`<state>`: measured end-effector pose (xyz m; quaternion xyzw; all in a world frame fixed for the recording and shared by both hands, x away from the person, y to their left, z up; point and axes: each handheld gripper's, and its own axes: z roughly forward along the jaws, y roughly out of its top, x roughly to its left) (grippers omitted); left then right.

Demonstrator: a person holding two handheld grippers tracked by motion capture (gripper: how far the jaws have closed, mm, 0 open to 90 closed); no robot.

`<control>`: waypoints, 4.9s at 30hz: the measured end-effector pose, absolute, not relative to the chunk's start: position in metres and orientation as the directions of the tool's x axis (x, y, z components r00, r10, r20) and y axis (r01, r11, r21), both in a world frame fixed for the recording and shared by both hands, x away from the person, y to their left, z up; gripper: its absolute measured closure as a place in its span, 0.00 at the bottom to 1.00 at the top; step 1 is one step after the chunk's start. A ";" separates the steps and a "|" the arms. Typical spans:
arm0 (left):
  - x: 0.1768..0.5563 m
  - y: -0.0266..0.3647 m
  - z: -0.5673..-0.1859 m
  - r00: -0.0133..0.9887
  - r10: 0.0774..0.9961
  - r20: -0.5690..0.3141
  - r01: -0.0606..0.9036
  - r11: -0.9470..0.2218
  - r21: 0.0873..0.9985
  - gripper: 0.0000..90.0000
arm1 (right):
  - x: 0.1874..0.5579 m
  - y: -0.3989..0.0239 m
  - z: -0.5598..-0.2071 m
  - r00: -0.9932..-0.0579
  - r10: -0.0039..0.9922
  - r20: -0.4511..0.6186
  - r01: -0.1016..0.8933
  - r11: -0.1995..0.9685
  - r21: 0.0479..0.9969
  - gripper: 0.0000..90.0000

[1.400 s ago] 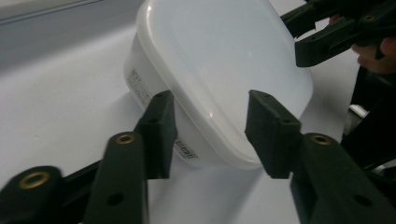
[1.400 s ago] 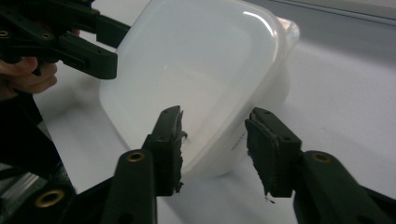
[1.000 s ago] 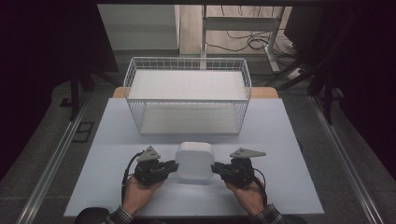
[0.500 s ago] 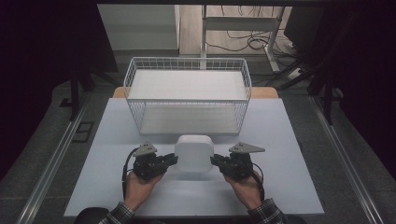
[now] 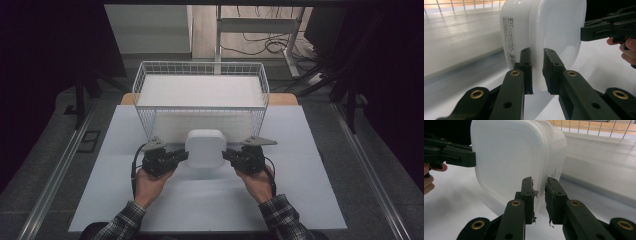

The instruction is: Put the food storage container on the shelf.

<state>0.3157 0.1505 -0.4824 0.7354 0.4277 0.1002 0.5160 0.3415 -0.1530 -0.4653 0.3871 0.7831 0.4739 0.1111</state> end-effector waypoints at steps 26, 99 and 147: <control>0.371 0.150 -0.502 0.557 0.756 -0.343 0.574 -0.052 0.817 0.87 | 0.397 -0.140 -0.479 -0.619 0.764 0.180 0.536 0.244 0.808 0.84; 0.278 0.175 -0.518 0.621 0.774 -0.123 0.437 -0.211 0.874 0.03 | 0.362 -0.124 -0.473 -0.797 0.598 0.080 0.384 0.401 0.832 0.99; 0.265 0.158 -0.531 0.677 0.732 -0.080 0.408 -0.283 0.868 0.03 | 0.432 -0.073 -0.508 -0.725 0.688 -0.009 0.406 0.438 0.802 0.99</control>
